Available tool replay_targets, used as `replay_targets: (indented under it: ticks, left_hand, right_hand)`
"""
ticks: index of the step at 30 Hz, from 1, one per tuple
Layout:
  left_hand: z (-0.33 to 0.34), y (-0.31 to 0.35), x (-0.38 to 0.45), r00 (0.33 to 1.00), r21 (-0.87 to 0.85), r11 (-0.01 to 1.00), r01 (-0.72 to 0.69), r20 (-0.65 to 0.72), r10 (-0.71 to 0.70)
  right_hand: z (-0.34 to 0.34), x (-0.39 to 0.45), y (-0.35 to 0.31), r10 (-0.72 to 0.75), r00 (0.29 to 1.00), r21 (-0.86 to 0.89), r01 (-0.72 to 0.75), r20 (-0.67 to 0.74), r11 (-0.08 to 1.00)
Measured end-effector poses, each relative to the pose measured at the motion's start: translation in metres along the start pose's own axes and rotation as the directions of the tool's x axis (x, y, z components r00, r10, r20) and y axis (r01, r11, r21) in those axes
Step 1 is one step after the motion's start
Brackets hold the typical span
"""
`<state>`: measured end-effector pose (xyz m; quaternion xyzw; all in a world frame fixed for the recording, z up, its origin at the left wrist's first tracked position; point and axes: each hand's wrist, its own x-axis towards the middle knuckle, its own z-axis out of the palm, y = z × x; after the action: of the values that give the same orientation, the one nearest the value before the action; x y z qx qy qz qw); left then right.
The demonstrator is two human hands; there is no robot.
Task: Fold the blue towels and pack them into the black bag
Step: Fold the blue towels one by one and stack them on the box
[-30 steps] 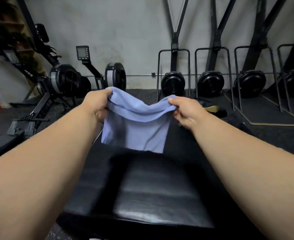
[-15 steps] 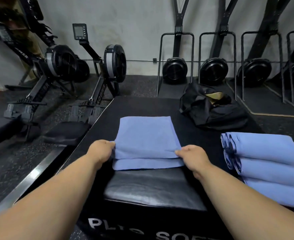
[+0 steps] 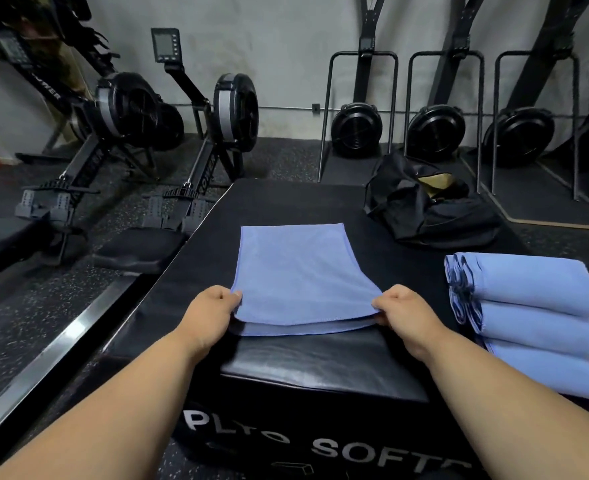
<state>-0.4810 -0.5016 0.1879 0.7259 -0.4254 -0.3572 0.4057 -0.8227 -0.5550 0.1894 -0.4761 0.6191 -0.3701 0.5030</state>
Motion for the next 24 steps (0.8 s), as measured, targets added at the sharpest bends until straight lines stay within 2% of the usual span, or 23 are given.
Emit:
replay_targets:
  ticks: [2,6,10,12,17,24]
  left_hand:
    - [-0.001,-0.006,-0.004,0.998,0.106,0.993,-0.047,-0.044,0.052]
    - [0.003,-0.008,-0.011,0.997,0.07,0.995,-0.072,-0.03,0.075]
    - [0.008,-0.013,-0.019,0.985,0.186,0.97,-0.159,-0.044,0.169]
    - [0.011,-0.013,-0.021,0.978,0.229,0.957,-0.178,-0.07,0.199]
    - [0.016,-0.016,-0.021,0.97,0.269,0.949,-0.167,-0.126,0.206]
    - [0.017,-0.016,-0.023,0.956,0.29,0.942,-0.168,-0.183,0.227]
  right_hand:
    - [0.0,0.0,0.005,-0.031,0.999,-0.101,0.028,-0.025,0.994]
    - [0.003,0.002,0.013,-0.072,0.995,-0.125,0.063,-0.073,0.99]
    - [0.001,0.0,0.019,-0.126,0.987,-0.136,0.112,-0.096,0.984]
    - [0.0,-0.001,0.022,-0.174,0.979,-0.198,0.15,-0.11,0.969]
    - [0.005,-0.005,0.024,-0.287,0.955,-0.39,0.236,-0.078,0.89]
    - [0.004,-0.011,0.028,-0.298,0.954,-0.412,0.276,0.01,0.869]
